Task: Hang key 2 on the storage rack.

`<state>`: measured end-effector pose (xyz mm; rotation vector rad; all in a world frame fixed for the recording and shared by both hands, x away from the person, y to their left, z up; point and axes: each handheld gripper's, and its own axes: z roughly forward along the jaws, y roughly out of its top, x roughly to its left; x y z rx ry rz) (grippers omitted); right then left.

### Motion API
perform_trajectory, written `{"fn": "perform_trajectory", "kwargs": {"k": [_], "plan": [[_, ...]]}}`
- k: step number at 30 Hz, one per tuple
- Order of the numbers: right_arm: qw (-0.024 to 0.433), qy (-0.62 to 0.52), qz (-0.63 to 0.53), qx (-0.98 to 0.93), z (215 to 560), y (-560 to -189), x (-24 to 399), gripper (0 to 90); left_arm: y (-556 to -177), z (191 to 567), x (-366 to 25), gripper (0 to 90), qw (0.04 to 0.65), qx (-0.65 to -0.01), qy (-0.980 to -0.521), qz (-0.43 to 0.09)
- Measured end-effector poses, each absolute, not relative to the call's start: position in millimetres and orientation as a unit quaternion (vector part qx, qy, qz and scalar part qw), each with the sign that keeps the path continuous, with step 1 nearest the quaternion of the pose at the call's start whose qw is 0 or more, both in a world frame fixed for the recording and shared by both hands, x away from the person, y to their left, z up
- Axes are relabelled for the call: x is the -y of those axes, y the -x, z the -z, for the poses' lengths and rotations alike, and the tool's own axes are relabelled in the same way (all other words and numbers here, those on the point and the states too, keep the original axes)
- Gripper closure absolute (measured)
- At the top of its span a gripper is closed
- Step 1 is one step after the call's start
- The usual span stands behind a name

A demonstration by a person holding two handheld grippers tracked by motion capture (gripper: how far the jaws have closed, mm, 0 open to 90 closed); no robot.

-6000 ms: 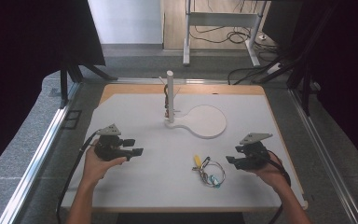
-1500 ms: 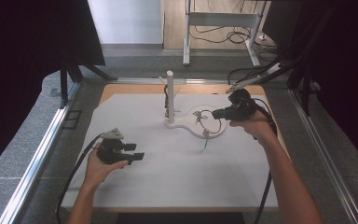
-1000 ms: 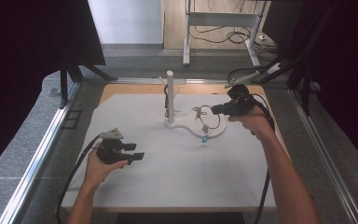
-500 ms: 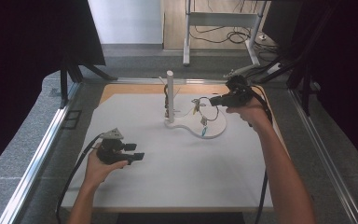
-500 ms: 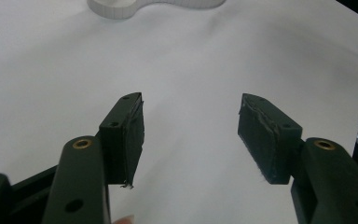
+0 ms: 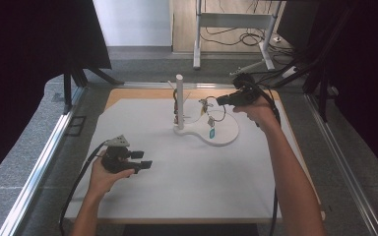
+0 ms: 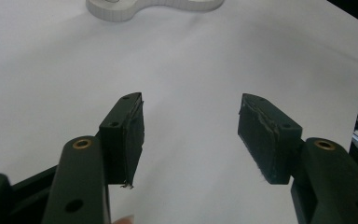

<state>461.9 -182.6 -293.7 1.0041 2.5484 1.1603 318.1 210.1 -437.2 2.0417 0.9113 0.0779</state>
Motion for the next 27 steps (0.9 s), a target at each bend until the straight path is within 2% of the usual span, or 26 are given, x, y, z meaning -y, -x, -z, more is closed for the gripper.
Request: {"fn": "perform_trajectory", "kwargs": {"k": [27], "plan": [[0.093,-0.349,-0.385,-0.849,309,-493,160,87.9,-316,436,-211,41.3,0.442,-0.359,-0.821,-0.026]]}}
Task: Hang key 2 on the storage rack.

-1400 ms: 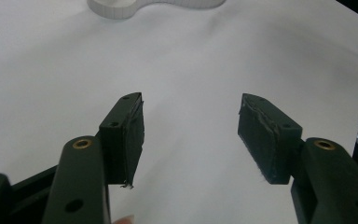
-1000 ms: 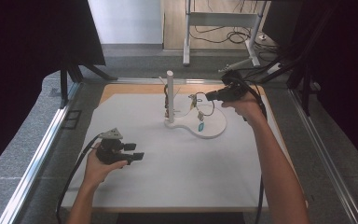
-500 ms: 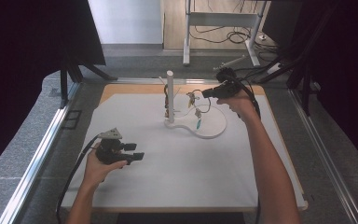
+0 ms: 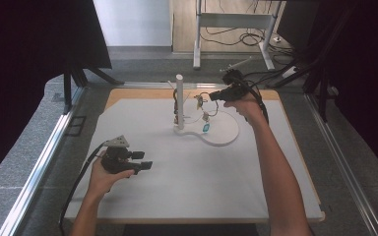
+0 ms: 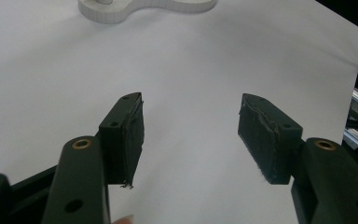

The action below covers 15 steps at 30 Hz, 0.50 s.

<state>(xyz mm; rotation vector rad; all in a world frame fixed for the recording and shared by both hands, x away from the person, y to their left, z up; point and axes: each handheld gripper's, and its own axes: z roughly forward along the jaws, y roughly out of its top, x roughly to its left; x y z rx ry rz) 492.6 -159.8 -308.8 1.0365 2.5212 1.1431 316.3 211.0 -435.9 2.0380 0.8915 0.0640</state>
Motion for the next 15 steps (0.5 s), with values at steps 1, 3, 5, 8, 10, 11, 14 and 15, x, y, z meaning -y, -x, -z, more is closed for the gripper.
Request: {"fn": "perform_trajectory", "kwargs": {"k": [1,3,5,8,10,11,14,15], "plan": [[0.093,-0.349,-0.385,-0.849,309,-494,159,87.8,-316,436,-211,41.3,0.443,-0.360,-0.821,-0.026],[0.091,-0.350,-0.386,-0.849,310,-496,157,87.8,-316,436,-211,41.3,0.444,-0.359,-0.821,-0.026],[0.092,-0.351,-0.388,-0.848,310,-499,156,87.8,-316,436,-211,41.3,0.444,-0.358,-0.821,-0.026],[0.091,-0.353,-0.391,-0.845,309,-502,154,87.8,-315,436,-211,41.2,0.443,-0.358,-0.822,-0.025],[0.094,-0.354,-0.390,-0.845,309,-504,152,87.9,-315,436,-211,41.2,0.443,-0.358,-0.821,-0.025],[0.095,-0.352,-0.388,-0.846,309,-506,151,87.8,-315,436,-211,41.2,0.444,-0.358,-0.821,-0.026],[0.097,-0.353,-0.391,-0.845,308,-509,149,87.8,-315,436,-212,41.2,0.444,-0.357,-0.821,-0.025],[0.099,-0.351,-0.392,-0.845,308,-510,148,87.9,-315,436,-212,41.2,0.445,-0.357,-0.821,-0.025]]}}
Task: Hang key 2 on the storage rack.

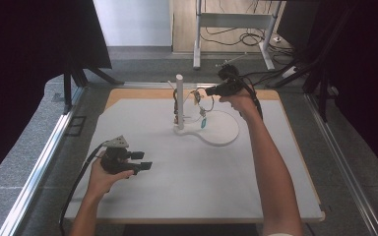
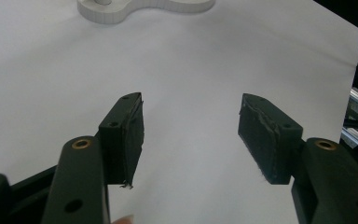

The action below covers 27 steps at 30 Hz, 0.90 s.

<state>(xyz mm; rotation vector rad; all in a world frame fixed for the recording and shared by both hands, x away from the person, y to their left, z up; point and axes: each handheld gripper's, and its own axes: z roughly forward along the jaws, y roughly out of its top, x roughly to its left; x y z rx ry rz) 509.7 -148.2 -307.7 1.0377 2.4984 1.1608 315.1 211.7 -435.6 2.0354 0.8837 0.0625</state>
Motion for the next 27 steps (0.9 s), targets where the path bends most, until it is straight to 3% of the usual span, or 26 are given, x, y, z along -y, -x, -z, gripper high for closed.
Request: {"fn": "perform_trajectory", "kwargs": {"k": [13,27], "plan": [[0.114,-0.359,-0.396,-0.837,300,-518,138,87.8,-315,435,-213,41.1,0.446,-0.356,-0.821,-0.025],[0.101,-0.358,-0.395,-0.840,316,-525,117,87.8,-316,437,-211,41.0,0.442,-0.354,-0.824,-0.025]]}}
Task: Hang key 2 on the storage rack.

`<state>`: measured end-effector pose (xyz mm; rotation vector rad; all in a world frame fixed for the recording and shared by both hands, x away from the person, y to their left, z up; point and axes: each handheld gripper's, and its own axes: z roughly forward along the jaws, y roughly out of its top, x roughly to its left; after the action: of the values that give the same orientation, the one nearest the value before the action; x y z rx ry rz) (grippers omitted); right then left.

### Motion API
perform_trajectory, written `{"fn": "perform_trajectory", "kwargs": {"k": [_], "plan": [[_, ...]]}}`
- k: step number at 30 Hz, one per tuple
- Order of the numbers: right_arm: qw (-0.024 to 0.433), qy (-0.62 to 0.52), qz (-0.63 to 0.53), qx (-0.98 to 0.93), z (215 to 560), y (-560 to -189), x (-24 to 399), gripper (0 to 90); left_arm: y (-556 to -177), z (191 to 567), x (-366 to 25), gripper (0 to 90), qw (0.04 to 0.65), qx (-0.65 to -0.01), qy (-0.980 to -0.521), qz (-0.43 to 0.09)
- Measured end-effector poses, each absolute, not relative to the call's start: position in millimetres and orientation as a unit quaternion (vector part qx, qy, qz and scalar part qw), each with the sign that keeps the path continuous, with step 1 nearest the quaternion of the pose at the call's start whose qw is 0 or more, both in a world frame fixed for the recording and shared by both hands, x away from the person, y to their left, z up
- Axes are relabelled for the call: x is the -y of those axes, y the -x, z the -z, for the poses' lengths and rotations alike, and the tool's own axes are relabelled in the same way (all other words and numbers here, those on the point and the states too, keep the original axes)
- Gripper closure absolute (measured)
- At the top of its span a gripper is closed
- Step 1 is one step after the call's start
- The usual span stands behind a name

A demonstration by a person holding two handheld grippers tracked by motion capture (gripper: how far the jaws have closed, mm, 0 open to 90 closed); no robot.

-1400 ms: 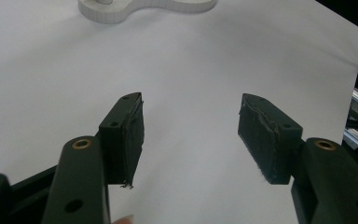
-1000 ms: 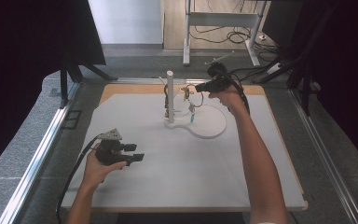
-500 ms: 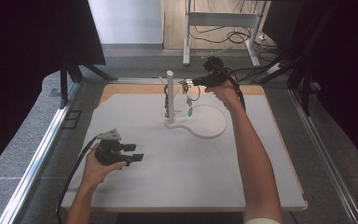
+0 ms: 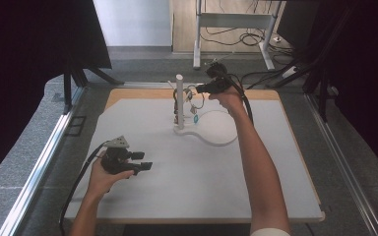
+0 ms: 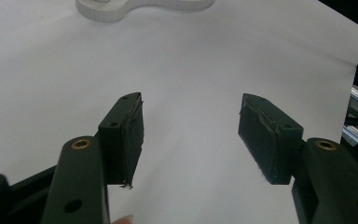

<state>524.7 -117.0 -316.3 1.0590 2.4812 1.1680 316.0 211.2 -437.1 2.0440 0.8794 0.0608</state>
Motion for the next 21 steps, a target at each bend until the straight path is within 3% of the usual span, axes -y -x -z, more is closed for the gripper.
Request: {"fn": "perform_trajectory", "kwargs": {"k": [21], "plan": [[0.055,-0.344,-0.406,-0.845,355,-513,106,87.0,-318,441,-207,41.0,0.436,-0.354,-0.827,-0.021]]}}
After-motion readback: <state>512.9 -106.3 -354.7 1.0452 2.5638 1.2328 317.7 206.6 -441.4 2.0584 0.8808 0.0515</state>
